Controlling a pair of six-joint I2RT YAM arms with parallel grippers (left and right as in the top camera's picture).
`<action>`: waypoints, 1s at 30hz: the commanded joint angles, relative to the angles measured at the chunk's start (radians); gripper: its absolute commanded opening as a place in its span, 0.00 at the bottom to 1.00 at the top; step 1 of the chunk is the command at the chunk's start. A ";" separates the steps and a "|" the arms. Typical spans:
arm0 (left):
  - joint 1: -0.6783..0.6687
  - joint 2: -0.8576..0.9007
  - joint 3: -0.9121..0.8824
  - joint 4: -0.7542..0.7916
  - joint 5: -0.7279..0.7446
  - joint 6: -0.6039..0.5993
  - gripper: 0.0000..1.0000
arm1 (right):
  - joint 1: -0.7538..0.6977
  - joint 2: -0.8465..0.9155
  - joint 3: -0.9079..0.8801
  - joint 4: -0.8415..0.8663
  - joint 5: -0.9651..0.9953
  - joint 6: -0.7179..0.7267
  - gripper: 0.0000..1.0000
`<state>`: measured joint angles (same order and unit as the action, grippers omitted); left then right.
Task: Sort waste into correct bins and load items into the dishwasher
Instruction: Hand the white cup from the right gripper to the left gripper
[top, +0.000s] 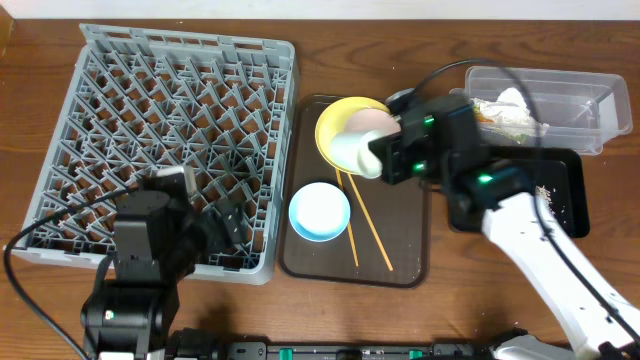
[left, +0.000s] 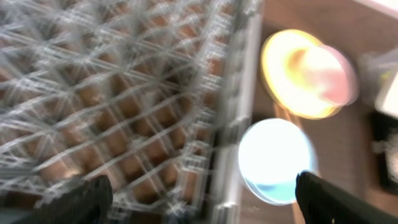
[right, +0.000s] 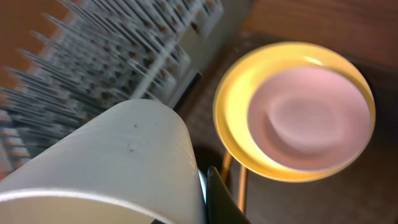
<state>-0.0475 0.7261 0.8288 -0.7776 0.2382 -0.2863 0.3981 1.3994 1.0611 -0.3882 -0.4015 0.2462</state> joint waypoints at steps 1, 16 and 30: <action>0.004 0.055 -0.014 0.087 0.270 -0.141 0.94 | -0.060 0.007 0.003 -0.005 -0.314 0.011 0.01; -0.053 0.461 -0.014 0.689 0.975 -0.394 0.94 | -0.075 0.045 0.003 0.102 -0.771 -0.022 0.01; -0.234 0.541 -0.014 1.088 1.064 -0.655 0.92 | -0.076 0.045 0.003 0.173 -0.777 0.011 0.01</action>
<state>-0.2584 1.2625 0.8139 0.2848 1.2579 -0.8593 0.3275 1.4464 1.0546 -0.2405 -1.1511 0.2325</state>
